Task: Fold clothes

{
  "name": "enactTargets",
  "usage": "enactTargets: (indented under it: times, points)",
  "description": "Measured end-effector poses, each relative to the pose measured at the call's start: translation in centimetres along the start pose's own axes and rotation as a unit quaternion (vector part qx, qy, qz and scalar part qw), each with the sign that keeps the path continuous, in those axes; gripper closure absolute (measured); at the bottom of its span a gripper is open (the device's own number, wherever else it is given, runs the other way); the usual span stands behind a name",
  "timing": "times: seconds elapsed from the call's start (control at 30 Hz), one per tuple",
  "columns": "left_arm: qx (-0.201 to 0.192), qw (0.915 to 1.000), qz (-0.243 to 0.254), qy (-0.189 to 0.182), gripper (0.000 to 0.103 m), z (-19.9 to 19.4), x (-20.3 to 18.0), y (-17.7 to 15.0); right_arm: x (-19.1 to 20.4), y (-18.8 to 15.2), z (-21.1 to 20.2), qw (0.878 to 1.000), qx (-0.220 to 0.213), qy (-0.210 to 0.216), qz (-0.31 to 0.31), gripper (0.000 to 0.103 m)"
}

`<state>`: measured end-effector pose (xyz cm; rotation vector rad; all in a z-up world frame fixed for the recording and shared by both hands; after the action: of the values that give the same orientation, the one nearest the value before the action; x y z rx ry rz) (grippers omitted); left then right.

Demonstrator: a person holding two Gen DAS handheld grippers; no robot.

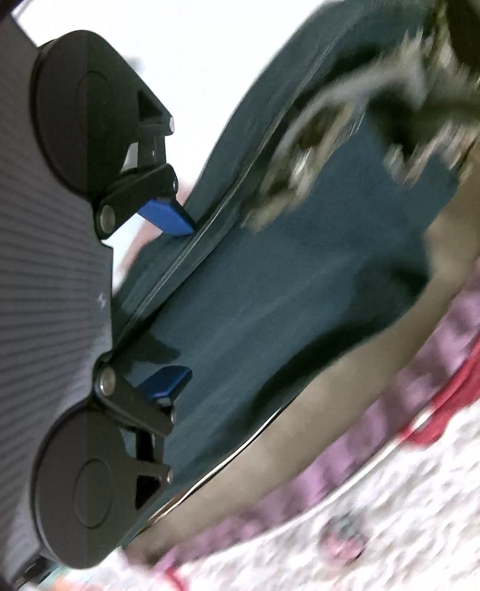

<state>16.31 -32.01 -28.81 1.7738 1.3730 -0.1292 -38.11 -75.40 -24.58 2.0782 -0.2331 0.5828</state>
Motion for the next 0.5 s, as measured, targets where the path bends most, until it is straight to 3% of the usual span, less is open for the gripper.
enactTargets:
  times: [0.03, 0.13, 0.27, 0.37, 0.5]
  points:
    - [0.018, 0.9998, -0.007, -0.01, 0.026, 0.1, -0.2, -0.1, -0.1, 0.1, 0.0, 1.0, 0.004, 0.003, 0.002, 0.069]
    - [0.057, 0.9922, -0.101, -0.047, 0.027, 0.8, 0.6, -0.2, 0.1, 0.4, 0.1, 1.0, 0.017, 0.006, 0.003, 0.067]
    - [0.011, 0.9827, -0.182, -0.03, 0.029, 1.0, 1.4, 0.4, 0.4, 0.4, -0.7, 1.0, 0.013, 0.005, 0.005, 0.065]
    - [-0.037, 0.982, -0.184, -0.02, 0.029, 0.7, 1.2, 0.0, 0.4, 0.2, -0.9, 1.0, 0.009, 0.001, 0.009, 0.063]
    - [-0.071, 0.9923, -0.102, -0.007, 0.03, 0.4, -0.5, -0.7, 0.6, 0.3, -1.0, 1.0, 0.011, 0.004, 0.013, 0.055]
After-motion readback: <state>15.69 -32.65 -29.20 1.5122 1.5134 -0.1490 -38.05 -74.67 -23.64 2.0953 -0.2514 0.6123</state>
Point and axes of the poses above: each gripper's, at about its wrist camera, not at the fingertips, and z roughly the way its jaws point, x to its left, y to its top, the point moved 3 cm from there along z, roughly the way its jaws point, and after that the axes turned 10 degrees about -x, right-handed, at the moved point
